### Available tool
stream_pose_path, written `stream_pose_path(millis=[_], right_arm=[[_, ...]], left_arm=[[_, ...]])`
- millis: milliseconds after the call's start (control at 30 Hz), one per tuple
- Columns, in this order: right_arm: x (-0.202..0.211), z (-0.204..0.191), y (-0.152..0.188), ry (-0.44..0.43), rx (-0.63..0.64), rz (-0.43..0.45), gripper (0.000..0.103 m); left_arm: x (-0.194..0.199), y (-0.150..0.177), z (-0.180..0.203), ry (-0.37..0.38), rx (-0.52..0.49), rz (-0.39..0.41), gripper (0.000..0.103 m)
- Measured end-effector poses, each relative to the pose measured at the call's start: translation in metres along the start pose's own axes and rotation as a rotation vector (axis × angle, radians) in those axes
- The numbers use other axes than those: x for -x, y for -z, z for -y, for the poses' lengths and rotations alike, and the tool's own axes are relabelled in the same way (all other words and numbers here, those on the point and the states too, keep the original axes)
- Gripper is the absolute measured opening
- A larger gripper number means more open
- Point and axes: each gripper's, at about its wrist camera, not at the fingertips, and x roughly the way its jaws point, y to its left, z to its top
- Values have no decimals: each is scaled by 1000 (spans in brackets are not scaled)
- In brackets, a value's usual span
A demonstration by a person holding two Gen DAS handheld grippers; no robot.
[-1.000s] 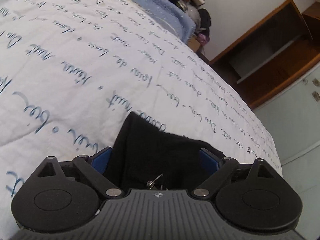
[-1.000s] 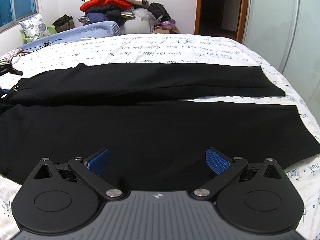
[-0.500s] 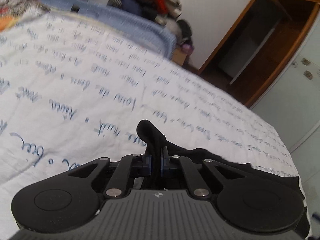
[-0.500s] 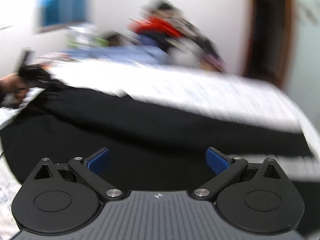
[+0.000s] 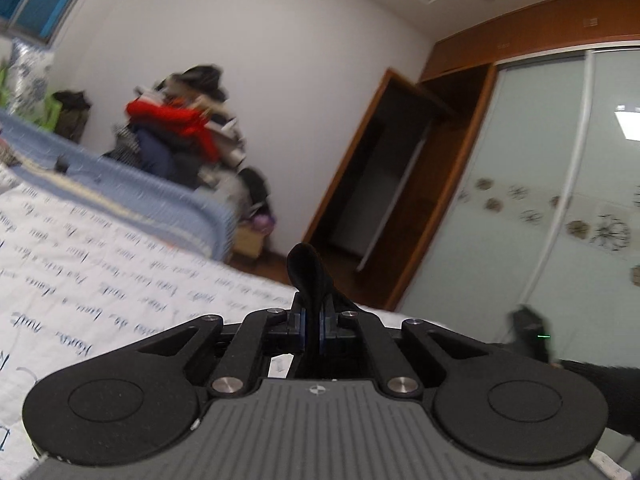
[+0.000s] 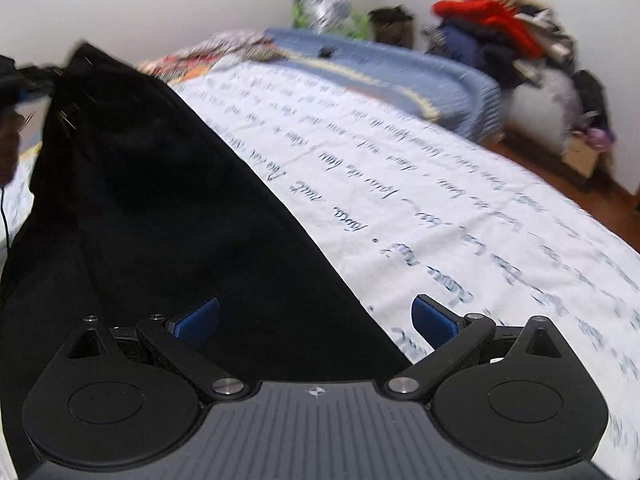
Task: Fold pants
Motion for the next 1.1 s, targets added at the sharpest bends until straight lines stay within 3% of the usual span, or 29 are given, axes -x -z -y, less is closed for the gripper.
stream_pose_path(millis=[133,167,200,233,267,433,567,667,767,867,900,1000,1100], right_arm=[[-23,6,-3,-44,14,-81,102],[-27,7,-4,-66,7,-99,86],[-30,10,-2,-92,-7,-118,53],[-33,14,-2,-134,-41,-147,12],[-35,17,-3,-151,-67,-163,9],[0,-11,-1,-63,18,-110,8],[67,-62,5,2,105,17,8],[104,-119,36,64,189,46,8],[101,-167,85,47,175,2,8],[71,-192,125,61,160,-72,8],[63,-194,132,74,141,-78,8],[60,-189,127,77,72,-37,8],[69,-182,119,86,55,5,8]], left_arm=[[3,4,-5,22,-5,6,5],[3,6,-7,20,-2,4,5],[1,7,-9,20,1,-1,5],[-1,9,-10,16,4,-11,5],[-3,11,-11,3,7,-22,5],[4,13,-22,-52,102,-22,5],[37,13,-30,0,204,5,5],[69,29,-39,15,312,-10,10],[88,65,-61,-34,488,-109,28],[105,95,-82,-164,654,-189,33],[111,99,-86,-175,700,-210,43],[142,100,-85,-236,742,-178,72],[168,101,-75,-259,781,-153,76]])
